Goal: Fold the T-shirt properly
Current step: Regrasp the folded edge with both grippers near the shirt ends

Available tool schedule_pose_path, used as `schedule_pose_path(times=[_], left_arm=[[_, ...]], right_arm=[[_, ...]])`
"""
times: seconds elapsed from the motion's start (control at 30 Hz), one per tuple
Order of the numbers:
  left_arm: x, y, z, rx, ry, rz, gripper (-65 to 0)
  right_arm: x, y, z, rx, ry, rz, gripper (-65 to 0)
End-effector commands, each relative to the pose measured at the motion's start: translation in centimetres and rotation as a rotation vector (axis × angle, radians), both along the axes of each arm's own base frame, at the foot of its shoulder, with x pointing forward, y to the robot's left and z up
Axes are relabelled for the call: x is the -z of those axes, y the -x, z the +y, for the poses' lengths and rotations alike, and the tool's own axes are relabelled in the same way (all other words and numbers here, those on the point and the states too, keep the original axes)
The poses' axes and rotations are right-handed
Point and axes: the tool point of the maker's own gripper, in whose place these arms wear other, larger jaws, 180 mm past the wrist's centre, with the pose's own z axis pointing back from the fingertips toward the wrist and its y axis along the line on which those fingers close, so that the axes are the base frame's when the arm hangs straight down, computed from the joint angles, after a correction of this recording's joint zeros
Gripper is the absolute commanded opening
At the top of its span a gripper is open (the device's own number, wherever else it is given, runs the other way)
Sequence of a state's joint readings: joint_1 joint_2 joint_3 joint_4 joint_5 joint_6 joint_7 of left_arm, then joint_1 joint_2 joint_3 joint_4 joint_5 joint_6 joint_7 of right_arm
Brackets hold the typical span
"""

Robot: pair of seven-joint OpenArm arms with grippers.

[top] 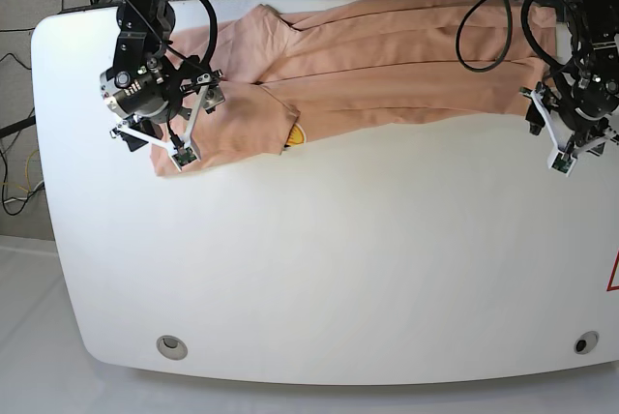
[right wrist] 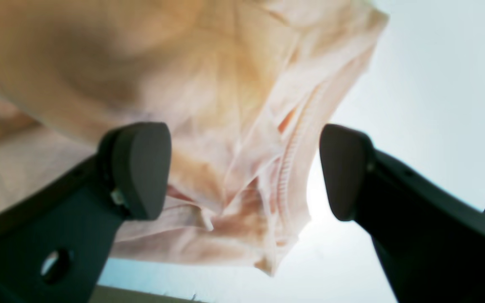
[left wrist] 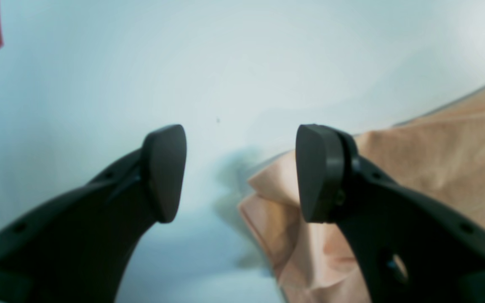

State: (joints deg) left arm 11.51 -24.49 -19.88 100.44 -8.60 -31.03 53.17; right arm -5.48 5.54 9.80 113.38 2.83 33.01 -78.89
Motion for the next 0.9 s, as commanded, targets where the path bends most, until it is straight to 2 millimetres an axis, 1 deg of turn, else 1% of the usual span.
schedule_pose_path(times=[0.0,0.03,0.17,0.23,0.33,0.47,0.5,0.53,0.6,0.63,0.7,0.77,0.83,0.87], left_arm=[[-2.8,-1.1,-0.4,0.038,-0.041,-0.072,-26.1],[-3.2,-0.8,-0.5,0.044,-0.054,-0.07,-26.1],[-3.2,0.7,-1.0,0.052,-0.088,-0.017,-26.1],[-2.5,1.4,-1.5,0.047,-0.077,0.013,-26.1],[-1.7,2.5,-1.6,0.067,-0.086,0.066,-26.2],[0.1,5.3,-1.6,0.105,-0.109,0.18,-26.5],[0.3,5.6,-1.6,0.108,-0.111,0.194,-26.5],[0.8,6.5,-1.7,0.114,-0.112,0.226,-27.6],[1.6,7.5,-2.3,0.128,-0.097,0.258,-31.9],[2.1,8.1,-2.7,0.135,-0.086,0.274,-35.4],[2.4,8.6,-2.9,0.131,-0.079,0.288,-41.1],[2.5,8.9,-2.7,0.124,-0.085,0.303,-49.2],[2.6,9.2,-2.6,0.118,-0.089,0.317,-58.9],[2.7,9.2,-2.6,0.119,-0.092,0.322,-62.4]], right_arm=[[-0.9,-0.6,0.4,-0.002,-0.009,-0.03,-13.2],[-0.8,-0.6,0.6,-0.004,-0.012,-0.029,-13.2],[-0.7,-0.4,0.8,-0.006,-0.015,-0.023,-13.2],[-0.3,0.0,1.2,-0.007,-0.027,-0.012,-13.2],[0.0,0.4,1.6,-0.007,-0.038,-0.001,-13.2],[0.1,0.6,1.8,-0.008,-0.041,0.005,-13.4],[0.2,0.7,1.8,-0.008,-0.041,0.007,-13.4],[0.3,0.9,1.8,-0.008,-0.041,0.011,-13.5],[0.4,1.1,1.8,-0.008,-0.042,0.018,-14.7],[0.4,1.1,1.8,-0.008,-0.043,0.016,-16.4],[0.5,1.2,1.8,-0.008,-0.043,0.018,-20.4],[0.5,1.2,1.8,-0.008,-0.044,0.018,-27.7],[0.5,1.2,1.8,-0.008,-0.044,0.02,-38.7],[0.6,1.2,1.8,-0.008,-0.045,0.021,-44.5]])
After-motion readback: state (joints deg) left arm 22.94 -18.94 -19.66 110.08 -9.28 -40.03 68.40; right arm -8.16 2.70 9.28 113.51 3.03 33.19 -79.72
